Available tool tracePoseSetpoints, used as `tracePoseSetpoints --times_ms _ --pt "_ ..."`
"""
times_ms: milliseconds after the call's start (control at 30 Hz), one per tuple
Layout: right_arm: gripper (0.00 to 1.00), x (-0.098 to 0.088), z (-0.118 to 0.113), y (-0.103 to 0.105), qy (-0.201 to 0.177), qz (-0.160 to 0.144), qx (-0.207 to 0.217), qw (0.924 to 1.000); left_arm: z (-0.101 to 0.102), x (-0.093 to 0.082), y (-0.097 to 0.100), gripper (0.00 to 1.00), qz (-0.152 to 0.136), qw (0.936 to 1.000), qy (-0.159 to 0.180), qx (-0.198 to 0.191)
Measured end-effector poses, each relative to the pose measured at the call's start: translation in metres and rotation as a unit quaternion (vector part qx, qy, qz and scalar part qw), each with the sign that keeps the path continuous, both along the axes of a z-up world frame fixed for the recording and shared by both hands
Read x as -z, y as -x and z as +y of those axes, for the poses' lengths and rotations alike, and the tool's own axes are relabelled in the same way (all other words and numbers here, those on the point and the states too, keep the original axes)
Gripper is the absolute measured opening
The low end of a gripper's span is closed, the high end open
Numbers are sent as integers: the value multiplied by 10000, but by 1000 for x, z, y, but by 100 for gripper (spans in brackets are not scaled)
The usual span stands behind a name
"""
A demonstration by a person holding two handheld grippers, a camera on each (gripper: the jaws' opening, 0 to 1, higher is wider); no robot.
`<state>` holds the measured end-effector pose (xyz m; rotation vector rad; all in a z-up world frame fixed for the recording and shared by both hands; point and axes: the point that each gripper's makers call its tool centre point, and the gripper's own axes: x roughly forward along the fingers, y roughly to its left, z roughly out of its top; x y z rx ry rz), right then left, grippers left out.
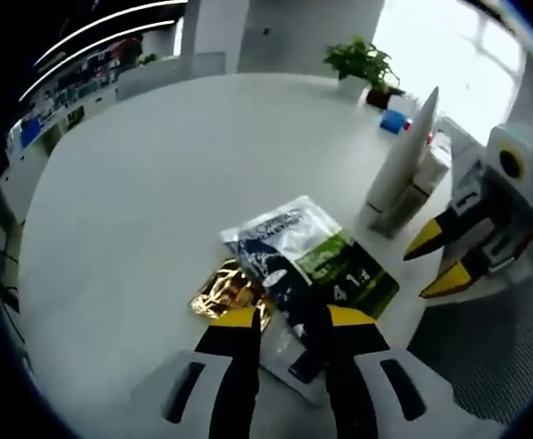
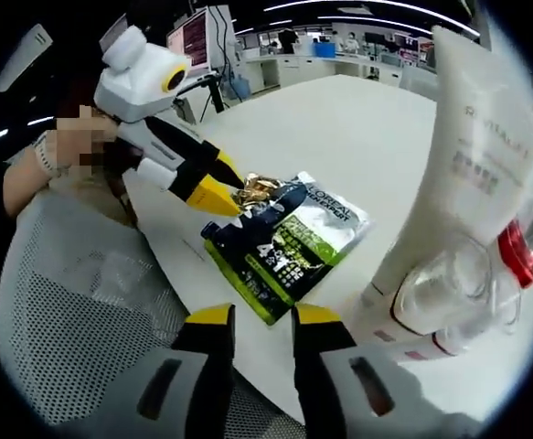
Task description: Arrange the skincare products in the storage area until every visible bottle or jar stands upright without overlapping.
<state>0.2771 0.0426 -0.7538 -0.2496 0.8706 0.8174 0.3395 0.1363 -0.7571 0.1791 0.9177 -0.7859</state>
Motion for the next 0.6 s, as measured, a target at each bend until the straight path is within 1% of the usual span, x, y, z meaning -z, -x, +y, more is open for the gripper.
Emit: tracePoseSetpoints --times_ms 67,167,267,333,600 --pt "24 4 0 0 80 7 6 10000 0 2 -3 20 33 10000 -43 50" --pt "23 7 -1 0 150 31 -9 9999 -2 5 -1 20 228 9997 18 50" --pt "22 10 -1 0 221 42 -54 9997 -3 7 -2 19 294 9995 -34 93" --pt "21 12 -1 0 261 71 -88 9996 -5 8 -3 17 349 9994 6 75" --pt "20 23 -5 -7 480 114 -42 9988 -7 14 -7 14 408 9992 -24 -3"
